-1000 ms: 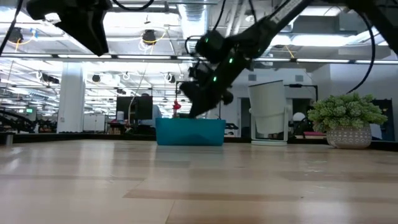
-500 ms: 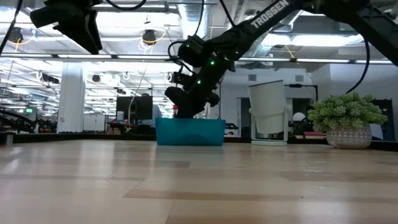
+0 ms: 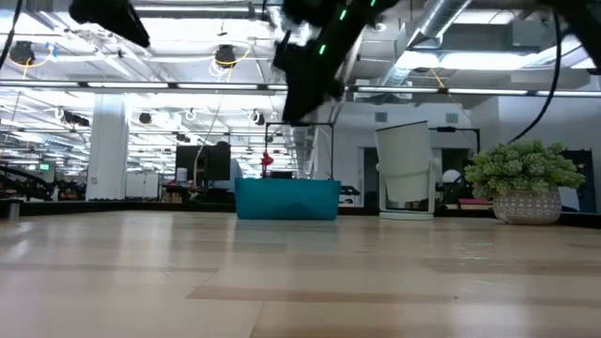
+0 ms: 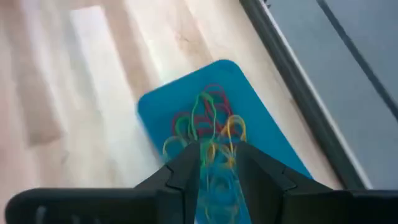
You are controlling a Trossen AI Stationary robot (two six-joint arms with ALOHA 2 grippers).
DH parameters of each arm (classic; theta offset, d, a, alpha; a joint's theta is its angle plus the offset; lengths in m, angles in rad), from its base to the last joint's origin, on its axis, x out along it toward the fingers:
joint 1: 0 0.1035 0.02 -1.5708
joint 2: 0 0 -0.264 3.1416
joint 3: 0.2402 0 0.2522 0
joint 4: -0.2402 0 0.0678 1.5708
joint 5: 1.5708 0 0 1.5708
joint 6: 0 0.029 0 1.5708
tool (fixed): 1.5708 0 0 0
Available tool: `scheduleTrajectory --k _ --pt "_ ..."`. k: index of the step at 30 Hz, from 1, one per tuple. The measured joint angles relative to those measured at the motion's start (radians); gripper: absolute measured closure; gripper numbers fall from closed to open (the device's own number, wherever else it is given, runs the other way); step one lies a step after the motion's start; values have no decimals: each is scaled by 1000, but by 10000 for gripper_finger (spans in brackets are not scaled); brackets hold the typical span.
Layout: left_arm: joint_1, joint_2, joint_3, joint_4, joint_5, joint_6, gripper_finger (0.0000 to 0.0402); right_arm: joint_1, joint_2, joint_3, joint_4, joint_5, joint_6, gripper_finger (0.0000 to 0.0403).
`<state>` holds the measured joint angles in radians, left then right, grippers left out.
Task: Pick and place items into bin
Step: Return to Home Position
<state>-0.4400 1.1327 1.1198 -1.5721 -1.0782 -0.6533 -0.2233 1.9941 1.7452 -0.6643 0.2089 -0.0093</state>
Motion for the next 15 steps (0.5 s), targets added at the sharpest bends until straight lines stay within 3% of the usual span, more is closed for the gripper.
scheduleTrajectory --k 7,12,15 --pt "-4 -351 -108 107 77 -5 272 76 -230 -2 -225 -1 -26 303" --pt "-5 -607 -344 450 335 81 272 163 -391 -139 -264 -13 -5 303" --pt "0 -683 -403 648 533 185 272 231 -512 -330 -127 -79 42 303"
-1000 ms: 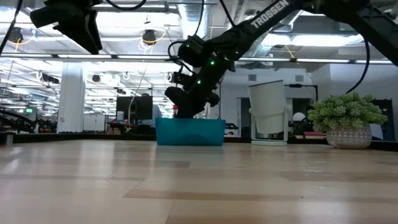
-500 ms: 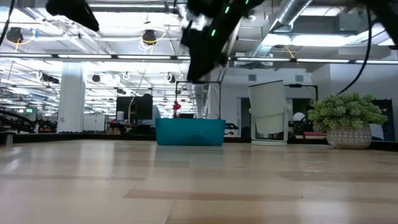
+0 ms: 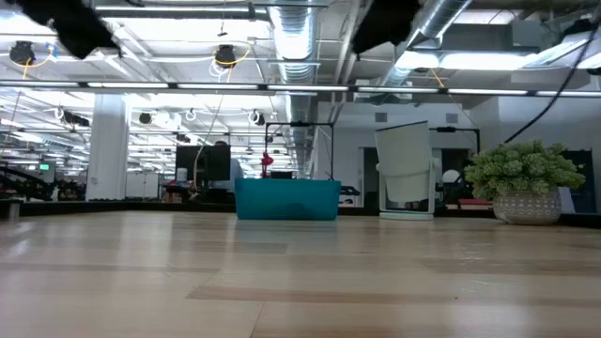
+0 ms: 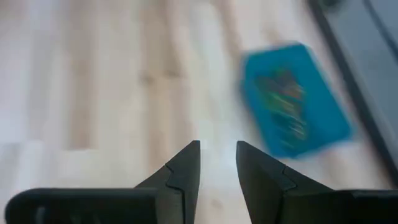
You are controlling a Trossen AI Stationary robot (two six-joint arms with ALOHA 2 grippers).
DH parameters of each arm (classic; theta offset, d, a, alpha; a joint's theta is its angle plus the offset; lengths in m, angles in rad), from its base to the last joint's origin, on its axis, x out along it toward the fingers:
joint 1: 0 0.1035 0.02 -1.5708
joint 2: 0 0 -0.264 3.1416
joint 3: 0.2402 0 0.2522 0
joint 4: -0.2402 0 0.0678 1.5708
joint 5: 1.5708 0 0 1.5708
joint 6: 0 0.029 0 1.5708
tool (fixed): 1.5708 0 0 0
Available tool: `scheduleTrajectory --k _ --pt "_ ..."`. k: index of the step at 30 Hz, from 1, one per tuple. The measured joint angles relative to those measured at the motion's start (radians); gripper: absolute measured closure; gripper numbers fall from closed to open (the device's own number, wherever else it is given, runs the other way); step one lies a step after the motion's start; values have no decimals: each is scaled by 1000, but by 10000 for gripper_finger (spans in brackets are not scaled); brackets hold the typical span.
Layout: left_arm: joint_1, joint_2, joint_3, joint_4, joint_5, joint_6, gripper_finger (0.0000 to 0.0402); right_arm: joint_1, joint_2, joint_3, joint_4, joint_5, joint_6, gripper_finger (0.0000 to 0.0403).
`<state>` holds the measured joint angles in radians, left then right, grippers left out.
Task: Pick and place items into bin
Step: Return to Home Position
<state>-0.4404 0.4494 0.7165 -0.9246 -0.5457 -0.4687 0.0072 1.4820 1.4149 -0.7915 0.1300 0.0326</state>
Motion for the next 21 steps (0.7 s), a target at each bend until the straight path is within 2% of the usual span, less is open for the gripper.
scheduleTrajectory --k 4,7,9,11,13,15,17,21 --pt "0 -37 -113 347 39 247 272 82 -204 -323 303 -83 -2 303" --pt "0 -39 -197 536 95 420 272 122 -367 -554 473 -91 42 303" --pt "0 -38 -233 553 94 468 272 138 -475 -674 556 -90 71 303" --pt "-1 -56 -234 537 40 476 272 156 -584 -772 590 -89 100 303" --pt "0 -90 -227 548 -24 483 272 173 -676 -843 622 -89 123 303" --pt "0 -140 -228 544 -36 489 272 189 -760 -901 645 -87 122 303" --pt "0 -190 -248 584 42 485 272 203 -827 -954 689 -79 81 303" --pt "-1 -270 -402 859 237 544 272 216 -924 -1069 792 -80 22 303"
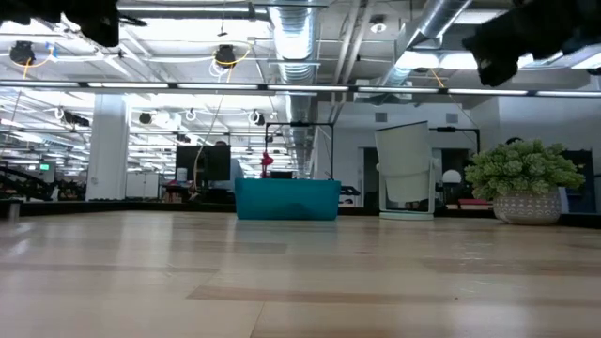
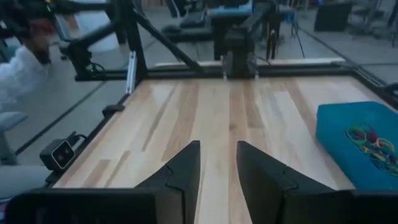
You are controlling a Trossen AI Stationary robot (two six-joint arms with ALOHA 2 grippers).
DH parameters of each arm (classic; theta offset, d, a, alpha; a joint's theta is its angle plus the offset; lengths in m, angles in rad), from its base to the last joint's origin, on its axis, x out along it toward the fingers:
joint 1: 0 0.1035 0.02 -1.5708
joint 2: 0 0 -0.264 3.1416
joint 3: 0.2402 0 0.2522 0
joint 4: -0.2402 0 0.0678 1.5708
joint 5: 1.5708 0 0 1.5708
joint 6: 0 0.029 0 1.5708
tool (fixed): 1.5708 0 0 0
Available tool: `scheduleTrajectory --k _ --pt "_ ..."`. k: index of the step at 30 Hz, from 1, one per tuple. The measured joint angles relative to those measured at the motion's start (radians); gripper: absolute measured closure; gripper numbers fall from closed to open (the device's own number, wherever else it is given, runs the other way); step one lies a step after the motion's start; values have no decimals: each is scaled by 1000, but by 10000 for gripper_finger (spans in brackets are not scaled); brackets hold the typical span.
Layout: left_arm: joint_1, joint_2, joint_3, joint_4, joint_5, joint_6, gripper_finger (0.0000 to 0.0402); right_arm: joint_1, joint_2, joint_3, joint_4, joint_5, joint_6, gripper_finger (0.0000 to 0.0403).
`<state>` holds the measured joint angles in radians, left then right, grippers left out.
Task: Pick and place items into bin
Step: Return to Home Position
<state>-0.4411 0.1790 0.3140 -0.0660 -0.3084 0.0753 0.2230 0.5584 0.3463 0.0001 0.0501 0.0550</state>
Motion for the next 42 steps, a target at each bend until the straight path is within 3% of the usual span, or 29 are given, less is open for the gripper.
scheduleTrajectory --k 3,8,14,22,38,42 --pt "1 -20 -105 154 -21 46 272 -1 -50 -75 43 -24 0 303" --pt "47 -49 -130 196 -100 80 272 -1 -163 -131 35 -105 -4 303" --pt "163 -106 -116 201 46 151 291 -2 -298 -166 -18 -105 -31 303" --pt "254 -123 -167 147 128 16 324 -3 -441 -189 -97 -104 -82 303" --pt "257 -123 -302 305 111 0 329 -3 -461 -189 -159 -101 -90 303" --pt "257 -123 -302 301 111 11 329 -3 -476 -264 -59 -102 -90 303"
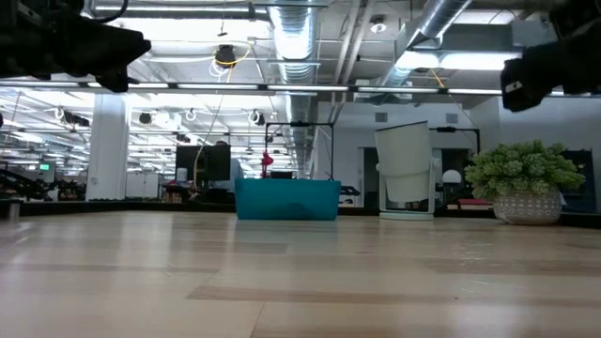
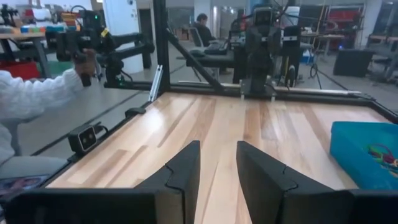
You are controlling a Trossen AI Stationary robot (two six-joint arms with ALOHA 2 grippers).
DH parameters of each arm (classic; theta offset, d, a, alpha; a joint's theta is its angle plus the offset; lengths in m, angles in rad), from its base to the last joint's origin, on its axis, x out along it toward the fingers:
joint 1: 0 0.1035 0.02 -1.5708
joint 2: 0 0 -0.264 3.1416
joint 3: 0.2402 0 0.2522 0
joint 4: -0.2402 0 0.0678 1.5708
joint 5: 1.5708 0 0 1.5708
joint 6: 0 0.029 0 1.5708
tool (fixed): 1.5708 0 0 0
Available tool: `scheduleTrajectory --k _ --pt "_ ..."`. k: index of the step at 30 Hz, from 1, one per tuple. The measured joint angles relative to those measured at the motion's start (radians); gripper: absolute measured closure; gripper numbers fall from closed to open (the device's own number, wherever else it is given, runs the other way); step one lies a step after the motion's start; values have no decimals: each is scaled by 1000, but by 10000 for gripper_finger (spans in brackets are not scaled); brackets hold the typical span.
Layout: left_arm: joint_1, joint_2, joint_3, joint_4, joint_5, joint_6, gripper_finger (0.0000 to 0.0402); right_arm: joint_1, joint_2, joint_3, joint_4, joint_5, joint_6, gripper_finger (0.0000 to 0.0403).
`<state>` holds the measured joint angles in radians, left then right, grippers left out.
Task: Pick and place items into bin
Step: Return to Home Position
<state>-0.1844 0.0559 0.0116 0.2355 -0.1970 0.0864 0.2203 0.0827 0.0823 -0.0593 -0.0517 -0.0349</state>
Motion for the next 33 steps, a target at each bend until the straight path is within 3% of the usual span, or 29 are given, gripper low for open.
scheduleTrajectory --k 3,13,33 --pt "0 3 0 -45 0 0 329 0 -14 -74 79 1 1 303" --pt "0 5 0 -173 3 -196 329 -1 -30 -75 113 5 27 303" --pt "0 5 1 -181 3 -203 329 -6 -30 -75 90 4 -42 303"
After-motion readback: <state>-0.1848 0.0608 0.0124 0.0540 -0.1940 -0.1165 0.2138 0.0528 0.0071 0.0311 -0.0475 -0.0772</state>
